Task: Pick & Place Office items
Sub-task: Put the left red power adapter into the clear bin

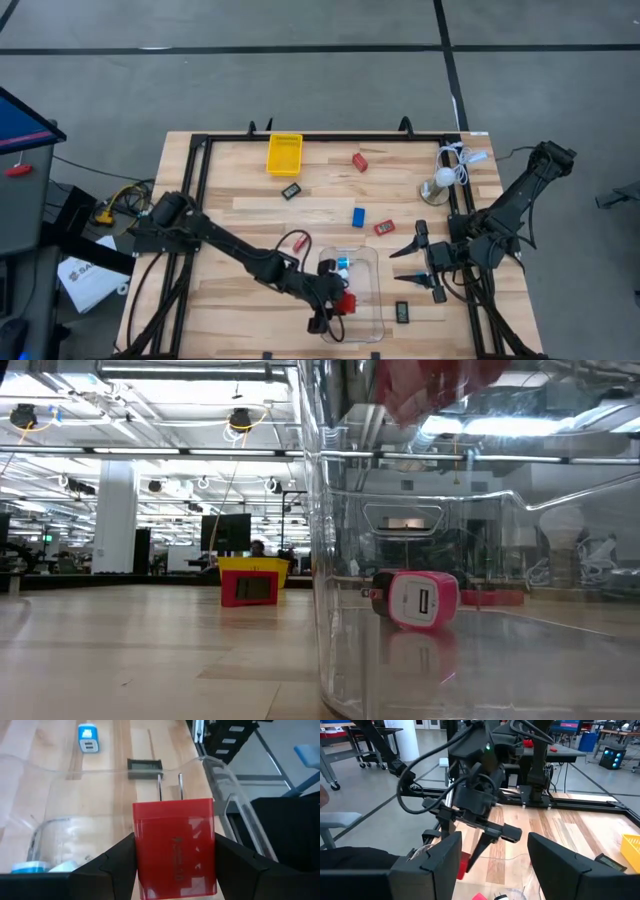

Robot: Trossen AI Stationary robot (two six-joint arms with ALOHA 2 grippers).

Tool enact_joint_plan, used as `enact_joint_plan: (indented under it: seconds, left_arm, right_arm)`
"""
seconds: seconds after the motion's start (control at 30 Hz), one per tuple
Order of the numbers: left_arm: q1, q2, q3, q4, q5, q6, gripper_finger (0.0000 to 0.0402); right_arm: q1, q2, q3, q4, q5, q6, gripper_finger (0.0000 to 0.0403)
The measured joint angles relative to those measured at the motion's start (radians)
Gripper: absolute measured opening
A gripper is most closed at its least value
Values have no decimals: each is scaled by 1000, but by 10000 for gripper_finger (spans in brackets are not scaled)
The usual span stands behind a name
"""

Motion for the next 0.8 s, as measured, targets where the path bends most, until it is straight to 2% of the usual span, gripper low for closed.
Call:
enact_joint_plan:
  seconds: [0.2, 0.43, 0.8]
  left_arm:
    - [-20, 9, 28, -29, -11, -21, 210]
    - [-4, 19, 28, -65, -73, -67, 210]
    - [15, 55, 28, -69, -74, -84, 210]
  right_arm:
    - [0, 0, 0, 0, 0, 0, 221]
    - [0, 0, 0, 1, 0, 0, 221]
    - [0, 0, 0, 0, 0, 0, 221]
